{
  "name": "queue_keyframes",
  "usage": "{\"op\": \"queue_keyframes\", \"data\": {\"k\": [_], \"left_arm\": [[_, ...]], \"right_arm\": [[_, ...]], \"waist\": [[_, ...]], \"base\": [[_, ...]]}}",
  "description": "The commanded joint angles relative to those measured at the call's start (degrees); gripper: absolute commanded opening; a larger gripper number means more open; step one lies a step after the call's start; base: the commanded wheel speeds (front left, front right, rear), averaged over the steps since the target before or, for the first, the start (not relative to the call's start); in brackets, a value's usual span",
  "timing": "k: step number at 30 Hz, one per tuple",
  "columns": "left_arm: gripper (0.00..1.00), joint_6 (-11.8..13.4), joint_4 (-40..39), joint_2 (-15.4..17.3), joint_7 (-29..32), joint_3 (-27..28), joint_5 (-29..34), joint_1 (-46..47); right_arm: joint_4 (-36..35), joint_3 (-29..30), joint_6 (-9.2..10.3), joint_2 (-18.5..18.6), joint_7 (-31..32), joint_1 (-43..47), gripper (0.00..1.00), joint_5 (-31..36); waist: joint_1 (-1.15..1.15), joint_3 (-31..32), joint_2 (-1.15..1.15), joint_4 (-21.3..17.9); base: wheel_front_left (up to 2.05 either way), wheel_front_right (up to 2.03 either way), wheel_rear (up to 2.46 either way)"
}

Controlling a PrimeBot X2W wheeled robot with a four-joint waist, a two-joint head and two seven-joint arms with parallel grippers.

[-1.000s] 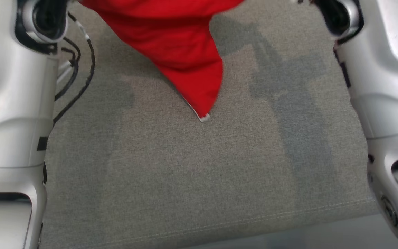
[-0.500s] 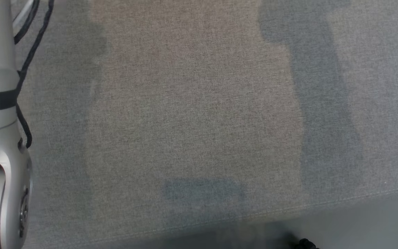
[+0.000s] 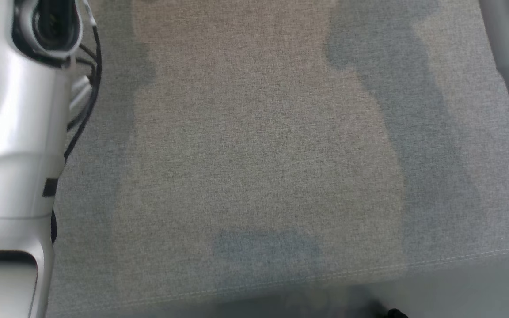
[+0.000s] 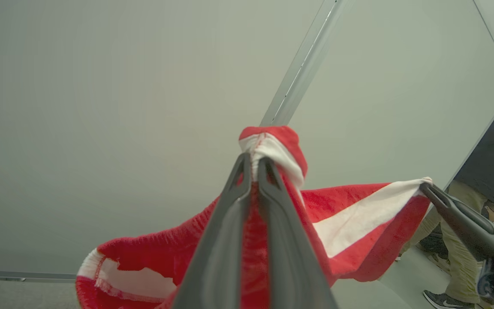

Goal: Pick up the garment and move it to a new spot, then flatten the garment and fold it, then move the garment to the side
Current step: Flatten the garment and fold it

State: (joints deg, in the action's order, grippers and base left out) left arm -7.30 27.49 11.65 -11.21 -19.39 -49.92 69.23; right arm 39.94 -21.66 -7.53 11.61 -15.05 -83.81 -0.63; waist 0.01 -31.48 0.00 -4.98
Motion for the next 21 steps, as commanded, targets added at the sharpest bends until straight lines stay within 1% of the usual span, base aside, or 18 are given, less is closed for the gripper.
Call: {"op": "queue_keyframes", "data": {"k": [1,5,8,12,13,15,21], "left_arm": [[0.0,-0.2,-0.2,0.9,-0.2,-1.0,-0.3,-2.8],[0.0,-0.2,-0.1,2.3,-0.2,-3.5,-2.4,-11.2],[0.0,-0.1,0.0,2.8,-0.1,-5.3,-2.0,-17.7],[0.0,0.9,-1.4,3.9,-0.9,-8.2,1.1,-24.6],[0.0,1.4,-1.8,3.8,-1.0,-8.8,1.2,-26.5],[0.0,2.8,-2.7,4.6,-1.1,-10.3,3.3,-29.4],[0.0,7.1,-5.2,5.5,0.2,-13.6,5.5,-38.3]], "right_arm": [[0.1,-1.7,0.08,0.8,-0.1,2.5,0.0,-1.5],[-1.7,-7.9,0.08,4.1,0.9,8.9,0.0,-7.8],[-4.6,-10.0,0.09,7.4,2.8,14.3,0.0,-13.0],[-10.5,-12.4,0.08,12.3,7.2,22.1,0.0,-18.7],[-11.9,-12.9,0.09,13.8,8.5,24.2,0.0,-20.0],[-14.9,-14.0,0.09,16.5,11.3,28.9,0.0,-22.4],[-22.4,-14.8,0.09,22.4,20.0,42.6,0.0,-28.9]], "waist": [[-0.01,1.3,0.0,0.4],[-0.01,4.8,0.0,0.4],[-0.01,7.6,0.0,0.6],[-0.01,11.4,0.0,1.2],[-0.01,12.3,0.0,1.3],[-0.01,14.3,0.0,1.6],[-0.01,19.5,0.0,1.8]], "base": [[0.0,0.0,0.0],[0.0,0.0,0.0],[0.0,0.0,0.0],[0.0,0.0,0.0],[0.0,0.0,0.0],[0.0,0.0,0.0],[0.0,0.0,0.0]]}}
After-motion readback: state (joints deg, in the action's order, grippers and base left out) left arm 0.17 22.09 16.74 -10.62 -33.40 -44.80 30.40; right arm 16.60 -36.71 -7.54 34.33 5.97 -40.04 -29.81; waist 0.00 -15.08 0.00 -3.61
